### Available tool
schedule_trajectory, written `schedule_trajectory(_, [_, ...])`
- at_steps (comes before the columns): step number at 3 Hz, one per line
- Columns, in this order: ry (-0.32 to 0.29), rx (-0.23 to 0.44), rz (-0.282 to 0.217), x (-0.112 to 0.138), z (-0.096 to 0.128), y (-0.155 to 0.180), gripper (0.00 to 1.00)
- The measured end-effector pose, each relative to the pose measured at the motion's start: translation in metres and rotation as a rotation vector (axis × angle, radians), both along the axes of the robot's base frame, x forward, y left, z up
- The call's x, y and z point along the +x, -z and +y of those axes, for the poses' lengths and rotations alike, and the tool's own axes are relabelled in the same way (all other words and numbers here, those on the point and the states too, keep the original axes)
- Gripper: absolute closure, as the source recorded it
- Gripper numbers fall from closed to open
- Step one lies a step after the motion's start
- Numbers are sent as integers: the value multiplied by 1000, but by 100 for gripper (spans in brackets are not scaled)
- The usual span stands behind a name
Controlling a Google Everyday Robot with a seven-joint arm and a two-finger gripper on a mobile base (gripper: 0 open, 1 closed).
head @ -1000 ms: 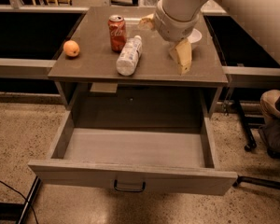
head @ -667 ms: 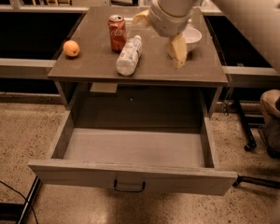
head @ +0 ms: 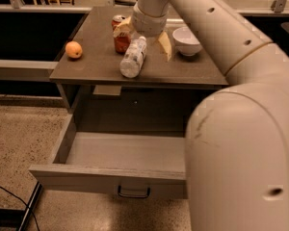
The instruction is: Place blue plastic bottle into top drawer
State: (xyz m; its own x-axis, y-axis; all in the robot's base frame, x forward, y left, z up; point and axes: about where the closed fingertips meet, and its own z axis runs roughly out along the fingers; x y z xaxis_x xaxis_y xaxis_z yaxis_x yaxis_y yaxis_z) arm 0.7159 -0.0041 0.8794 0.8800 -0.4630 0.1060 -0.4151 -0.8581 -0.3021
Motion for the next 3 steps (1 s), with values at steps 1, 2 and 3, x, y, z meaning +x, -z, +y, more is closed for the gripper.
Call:
schedule_trajectory(1, [-142, -66, 10, 9, 19, 22, 19])
schedule_trajectory(2, [-228, -114, 16, 11, 32, 37, 43])
schedule_trajectory(3, [-268, -144, 20, 10, 35, 47, 66])
